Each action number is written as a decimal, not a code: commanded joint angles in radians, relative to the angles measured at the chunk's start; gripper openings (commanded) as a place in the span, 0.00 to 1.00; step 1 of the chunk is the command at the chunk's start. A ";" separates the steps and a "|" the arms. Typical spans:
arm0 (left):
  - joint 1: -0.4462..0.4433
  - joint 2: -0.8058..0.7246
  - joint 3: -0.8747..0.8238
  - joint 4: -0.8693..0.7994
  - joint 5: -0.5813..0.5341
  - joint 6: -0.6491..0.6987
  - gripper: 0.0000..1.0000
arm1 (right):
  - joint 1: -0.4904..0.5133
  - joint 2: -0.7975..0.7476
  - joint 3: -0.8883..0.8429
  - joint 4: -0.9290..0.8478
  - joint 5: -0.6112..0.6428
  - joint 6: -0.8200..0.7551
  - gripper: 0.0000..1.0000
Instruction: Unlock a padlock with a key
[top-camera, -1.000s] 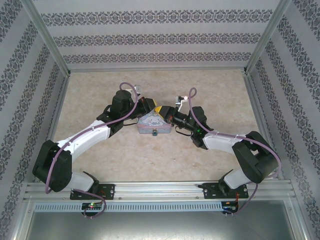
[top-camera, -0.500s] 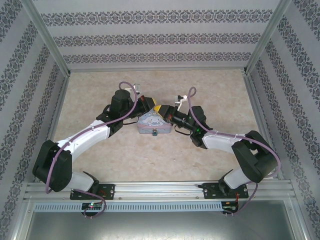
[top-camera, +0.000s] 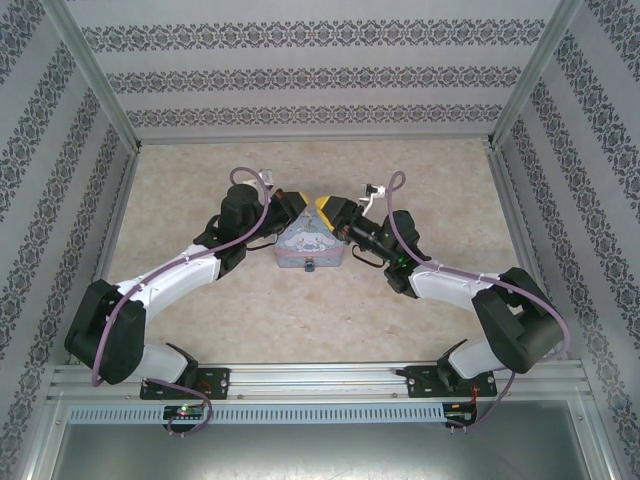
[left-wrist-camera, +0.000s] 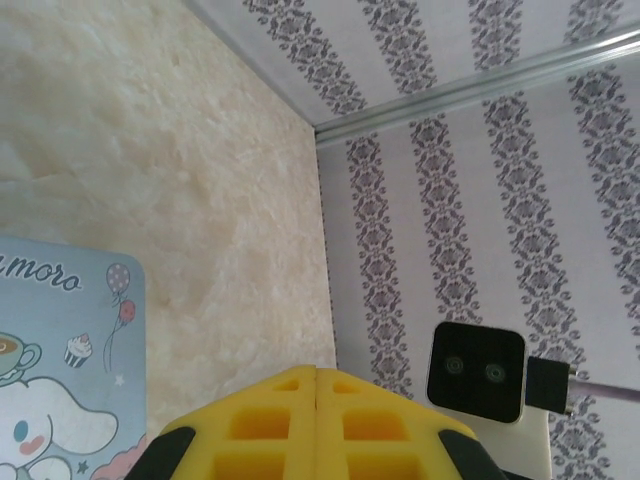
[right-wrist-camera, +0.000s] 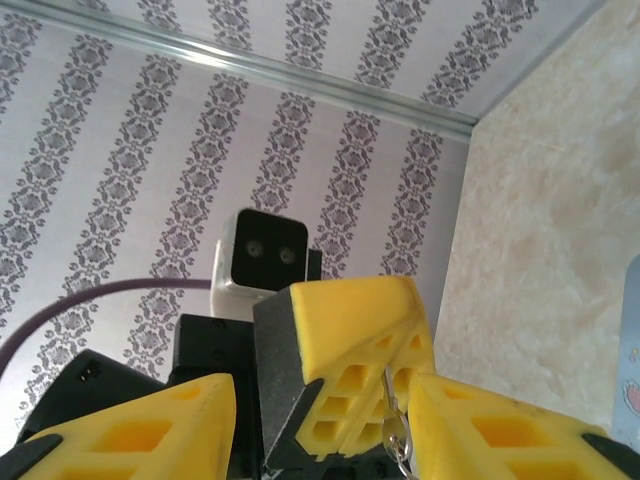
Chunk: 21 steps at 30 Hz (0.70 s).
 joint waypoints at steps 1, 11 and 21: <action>-0.003 -0.041 -0.025 0.109 -0.054 -0.054 0.00 | 0.009 0.001 -0.002 0.063 0.044 -0.022 0.48; -0.012 -0.089 -0.057 0.142 -0.128 -0.085 0.00 | 0.063 0.104 0.061 0.141 0.067 -0.004 0.43; -0.017 -0.097 -0.067 0.149 -0.141 -0.086 0.00 | 0.088 0.146 0.096 0.166 0.073 0.005 0.39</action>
